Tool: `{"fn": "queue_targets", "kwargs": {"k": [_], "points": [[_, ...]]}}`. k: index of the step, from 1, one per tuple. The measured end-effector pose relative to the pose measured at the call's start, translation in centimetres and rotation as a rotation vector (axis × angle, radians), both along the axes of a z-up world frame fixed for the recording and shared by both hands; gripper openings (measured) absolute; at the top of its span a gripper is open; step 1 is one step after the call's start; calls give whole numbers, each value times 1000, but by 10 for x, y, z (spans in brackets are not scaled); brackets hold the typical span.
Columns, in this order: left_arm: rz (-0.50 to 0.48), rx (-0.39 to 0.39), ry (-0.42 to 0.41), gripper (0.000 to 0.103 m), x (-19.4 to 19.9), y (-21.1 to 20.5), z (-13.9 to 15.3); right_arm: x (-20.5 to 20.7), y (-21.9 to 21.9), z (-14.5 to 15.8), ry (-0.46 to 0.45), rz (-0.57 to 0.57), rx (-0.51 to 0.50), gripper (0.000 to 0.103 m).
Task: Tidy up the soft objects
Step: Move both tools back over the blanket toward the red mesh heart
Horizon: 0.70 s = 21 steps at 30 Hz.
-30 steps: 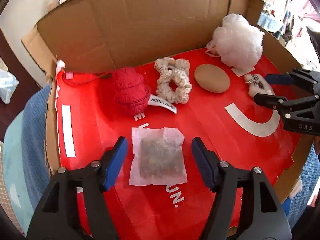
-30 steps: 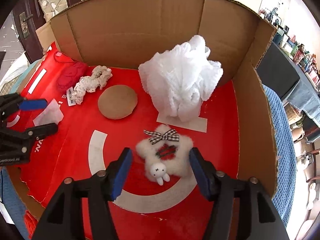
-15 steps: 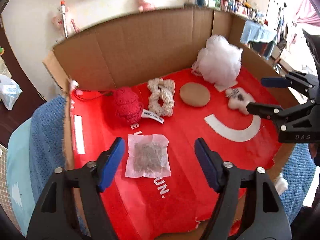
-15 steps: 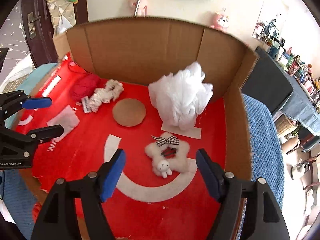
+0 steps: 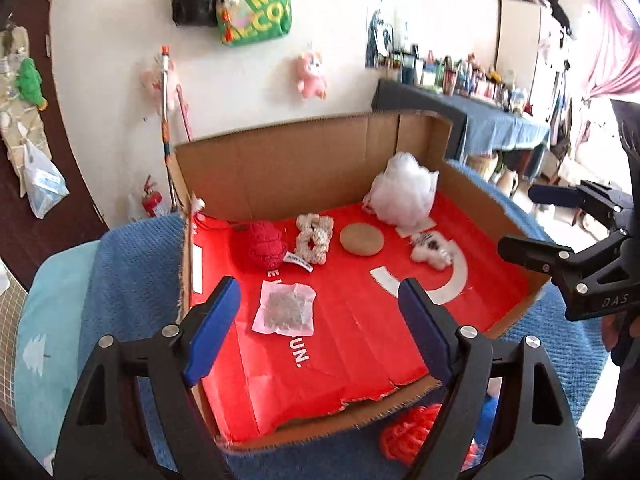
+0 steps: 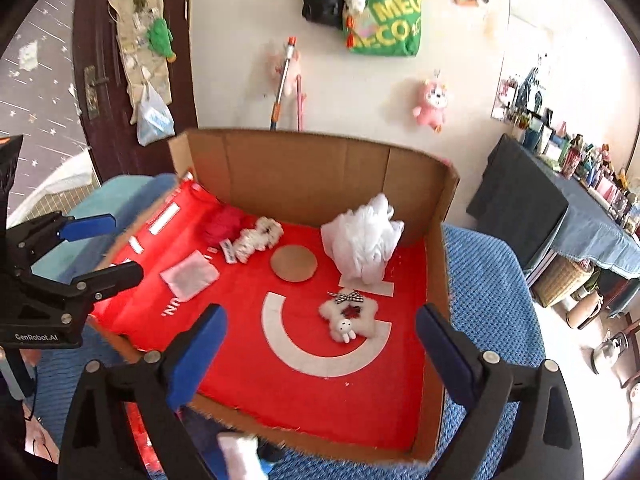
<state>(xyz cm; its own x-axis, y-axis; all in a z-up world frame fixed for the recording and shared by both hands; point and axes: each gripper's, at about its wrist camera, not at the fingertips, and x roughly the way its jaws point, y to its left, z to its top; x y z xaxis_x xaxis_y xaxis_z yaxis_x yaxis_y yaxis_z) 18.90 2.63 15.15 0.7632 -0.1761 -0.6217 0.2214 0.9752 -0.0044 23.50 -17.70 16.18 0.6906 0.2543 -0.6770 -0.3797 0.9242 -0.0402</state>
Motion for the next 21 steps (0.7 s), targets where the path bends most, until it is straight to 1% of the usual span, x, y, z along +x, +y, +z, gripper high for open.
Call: {"fn": "queue_targets", "kwargs": {"k": [1,4,5,10,14,19,21], "points": [[6,-4,-16,82,-6,0,3,-7,0,4,-16,1,7,98],[25,-23,-82,92,-29,0,13,-26,-1,13,-67,2,21,103],[32,-27,-110,94,-38,0,16,-35,-2,17,-87,2,27,103],[69,-34,-217,96,-79,-2,25,-72,-7,27,-172,-8,58,103],[94,-40,-281,99,-107,-6,23,-105,-13,30,-238,-12,91,103],[115,-19,-336,99,-139,-15,9,-141,-18,23,-299,-32,122,103],[111,-24,-343,100,-147,-18,4,-154,-18,16,-318,-36,121,103]]}}
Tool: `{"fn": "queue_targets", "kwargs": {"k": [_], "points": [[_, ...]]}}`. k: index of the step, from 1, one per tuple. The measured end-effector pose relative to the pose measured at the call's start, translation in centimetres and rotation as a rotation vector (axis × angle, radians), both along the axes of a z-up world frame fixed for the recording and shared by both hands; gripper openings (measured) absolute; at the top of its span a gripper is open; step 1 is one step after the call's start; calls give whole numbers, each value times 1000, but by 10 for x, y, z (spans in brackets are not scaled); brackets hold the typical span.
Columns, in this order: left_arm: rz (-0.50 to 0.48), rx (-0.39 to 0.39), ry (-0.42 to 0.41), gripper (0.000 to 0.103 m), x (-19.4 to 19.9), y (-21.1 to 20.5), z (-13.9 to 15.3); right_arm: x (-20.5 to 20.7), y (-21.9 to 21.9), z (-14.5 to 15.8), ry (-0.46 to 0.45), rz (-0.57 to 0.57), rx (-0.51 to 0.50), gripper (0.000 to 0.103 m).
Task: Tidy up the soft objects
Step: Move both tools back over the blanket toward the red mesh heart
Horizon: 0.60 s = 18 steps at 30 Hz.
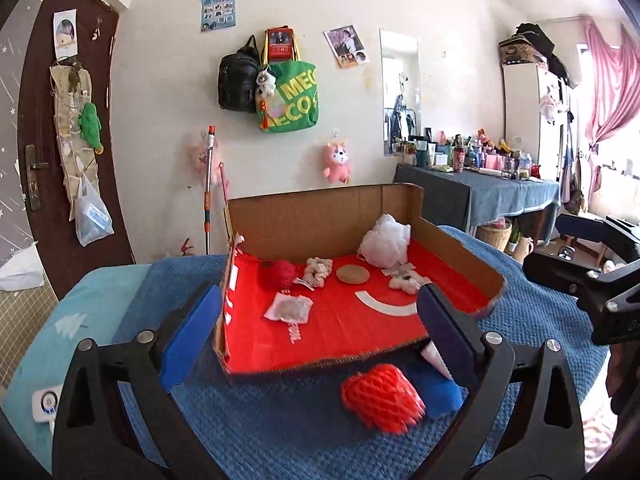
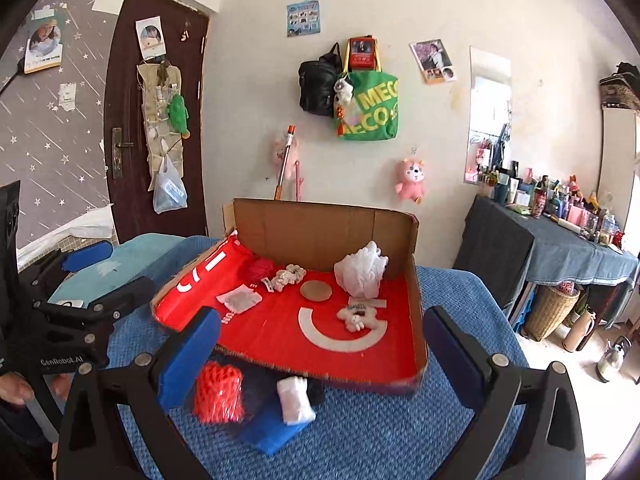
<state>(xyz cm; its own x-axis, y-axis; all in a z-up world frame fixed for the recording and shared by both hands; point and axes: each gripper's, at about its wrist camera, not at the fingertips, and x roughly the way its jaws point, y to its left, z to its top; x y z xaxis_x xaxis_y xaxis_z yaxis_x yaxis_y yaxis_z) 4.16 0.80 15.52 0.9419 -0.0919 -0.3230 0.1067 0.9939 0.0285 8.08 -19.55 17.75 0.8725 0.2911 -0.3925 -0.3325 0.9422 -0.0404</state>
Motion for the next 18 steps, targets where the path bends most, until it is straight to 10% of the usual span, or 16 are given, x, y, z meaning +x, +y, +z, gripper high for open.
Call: {"fn": "queue_targets", "kwargs": {"k": [18], "points": [[36,-26,68,100,-31,-5,-81,-51,0,-77,-54,-65,16,103]]}}
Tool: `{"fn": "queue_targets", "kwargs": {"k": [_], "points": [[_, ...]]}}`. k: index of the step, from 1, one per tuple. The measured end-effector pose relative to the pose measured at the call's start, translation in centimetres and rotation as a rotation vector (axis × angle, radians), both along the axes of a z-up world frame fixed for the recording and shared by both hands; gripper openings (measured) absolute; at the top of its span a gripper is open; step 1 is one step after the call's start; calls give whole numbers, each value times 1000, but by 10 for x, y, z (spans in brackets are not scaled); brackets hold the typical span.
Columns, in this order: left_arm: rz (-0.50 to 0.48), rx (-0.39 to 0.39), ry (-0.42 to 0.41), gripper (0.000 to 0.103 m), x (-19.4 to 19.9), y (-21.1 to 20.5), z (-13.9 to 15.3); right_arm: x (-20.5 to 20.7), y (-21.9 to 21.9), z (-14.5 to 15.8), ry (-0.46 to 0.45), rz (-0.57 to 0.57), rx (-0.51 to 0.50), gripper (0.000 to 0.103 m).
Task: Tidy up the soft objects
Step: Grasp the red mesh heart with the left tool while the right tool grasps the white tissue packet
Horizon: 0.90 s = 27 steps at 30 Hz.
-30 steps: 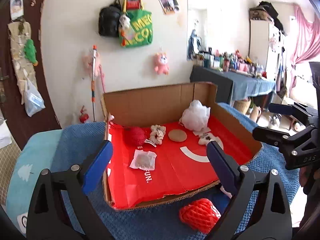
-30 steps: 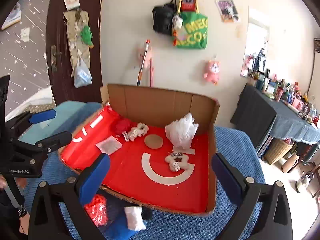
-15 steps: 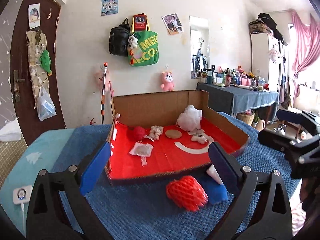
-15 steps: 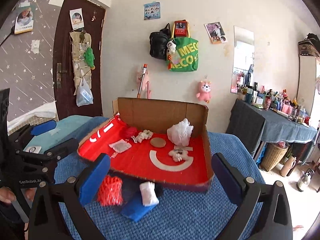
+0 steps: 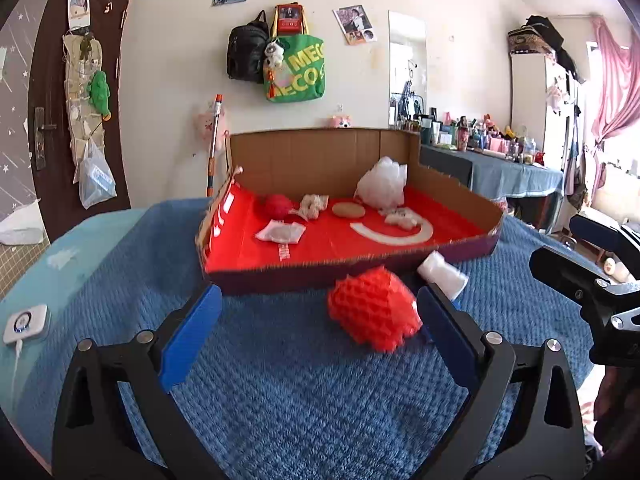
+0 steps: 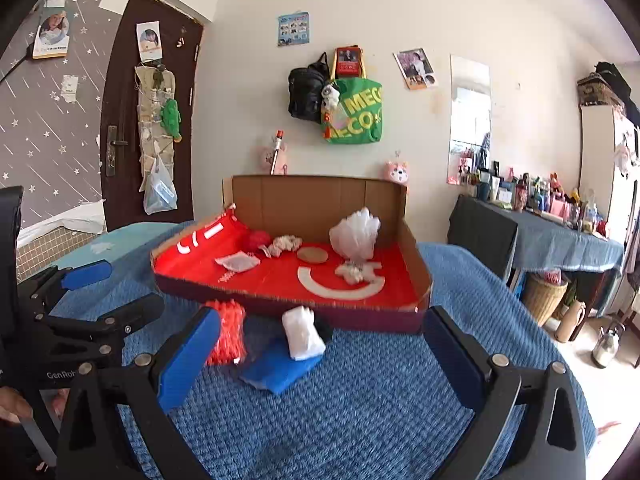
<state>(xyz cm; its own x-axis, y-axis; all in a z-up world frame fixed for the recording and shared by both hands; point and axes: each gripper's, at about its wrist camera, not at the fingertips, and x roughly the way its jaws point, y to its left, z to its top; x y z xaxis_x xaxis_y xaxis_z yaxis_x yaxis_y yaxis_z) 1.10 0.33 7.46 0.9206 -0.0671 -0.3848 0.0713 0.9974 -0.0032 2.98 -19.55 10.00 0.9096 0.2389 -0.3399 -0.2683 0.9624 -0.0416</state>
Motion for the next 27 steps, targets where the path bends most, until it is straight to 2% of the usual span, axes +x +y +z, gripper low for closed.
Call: {"fn": "queue_targets", "kwargs": {"k": [12,27], "points": [[7,-12,62,100,4,0,-30,16,-13,-54,89,-76,63,103],[12,-9,81,100,7,0,-35,21,-15,-69,106,-99,59,103]]}}
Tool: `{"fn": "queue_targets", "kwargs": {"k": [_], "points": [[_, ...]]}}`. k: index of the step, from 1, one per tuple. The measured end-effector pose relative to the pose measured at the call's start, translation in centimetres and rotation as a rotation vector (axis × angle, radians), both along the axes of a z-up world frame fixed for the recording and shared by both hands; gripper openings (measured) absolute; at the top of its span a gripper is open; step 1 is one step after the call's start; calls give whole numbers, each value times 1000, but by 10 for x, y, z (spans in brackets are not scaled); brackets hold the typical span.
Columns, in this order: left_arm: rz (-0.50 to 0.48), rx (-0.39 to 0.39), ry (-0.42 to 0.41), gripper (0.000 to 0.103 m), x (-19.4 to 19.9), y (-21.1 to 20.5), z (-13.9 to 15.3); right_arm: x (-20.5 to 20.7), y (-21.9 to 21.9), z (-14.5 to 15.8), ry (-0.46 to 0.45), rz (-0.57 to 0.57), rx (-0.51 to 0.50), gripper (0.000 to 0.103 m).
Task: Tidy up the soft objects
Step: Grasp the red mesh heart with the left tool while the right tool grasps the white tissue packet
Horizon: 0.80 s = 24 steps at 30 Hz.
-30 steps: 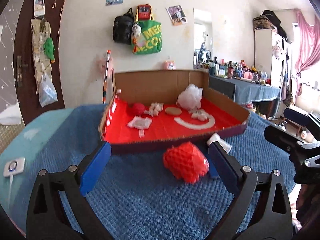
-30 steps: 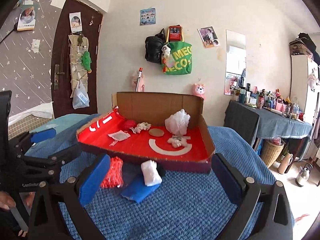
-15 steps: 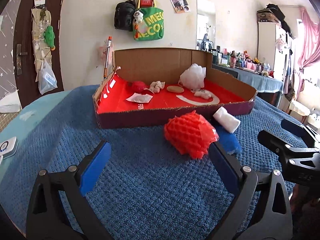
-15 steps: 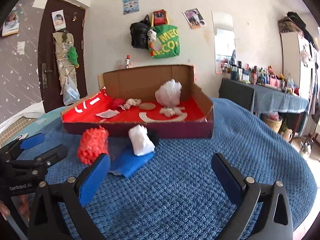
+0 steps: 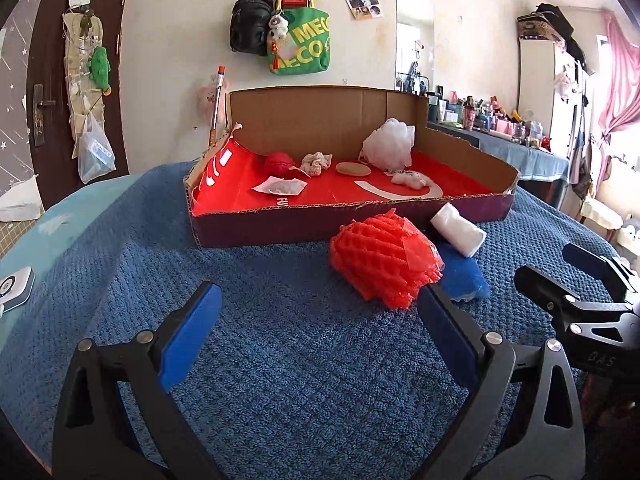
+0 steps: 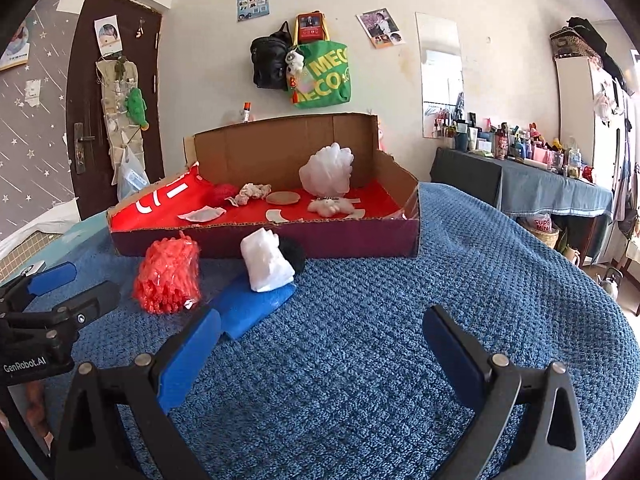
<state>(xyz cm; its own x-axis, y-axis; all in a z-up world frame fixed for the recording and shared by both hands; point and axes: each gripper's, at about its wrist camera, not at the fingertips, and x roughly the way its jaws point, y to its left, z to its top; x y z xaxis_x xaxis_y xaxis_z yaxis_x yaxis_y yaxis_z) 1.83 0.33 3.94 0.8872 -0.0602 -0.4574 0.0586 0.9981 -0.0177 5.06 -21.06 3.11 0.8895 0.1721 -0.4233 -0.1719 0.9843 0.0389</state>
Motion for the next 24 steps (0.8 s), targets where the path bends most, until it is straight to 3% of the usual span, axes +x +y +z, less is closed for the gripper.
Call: {"fn": "queue_targets", "kwargs": {"k": [24], "points": [[-84,-65,144,100,49,1,19,38,0,23,111,72,2,103]]}}
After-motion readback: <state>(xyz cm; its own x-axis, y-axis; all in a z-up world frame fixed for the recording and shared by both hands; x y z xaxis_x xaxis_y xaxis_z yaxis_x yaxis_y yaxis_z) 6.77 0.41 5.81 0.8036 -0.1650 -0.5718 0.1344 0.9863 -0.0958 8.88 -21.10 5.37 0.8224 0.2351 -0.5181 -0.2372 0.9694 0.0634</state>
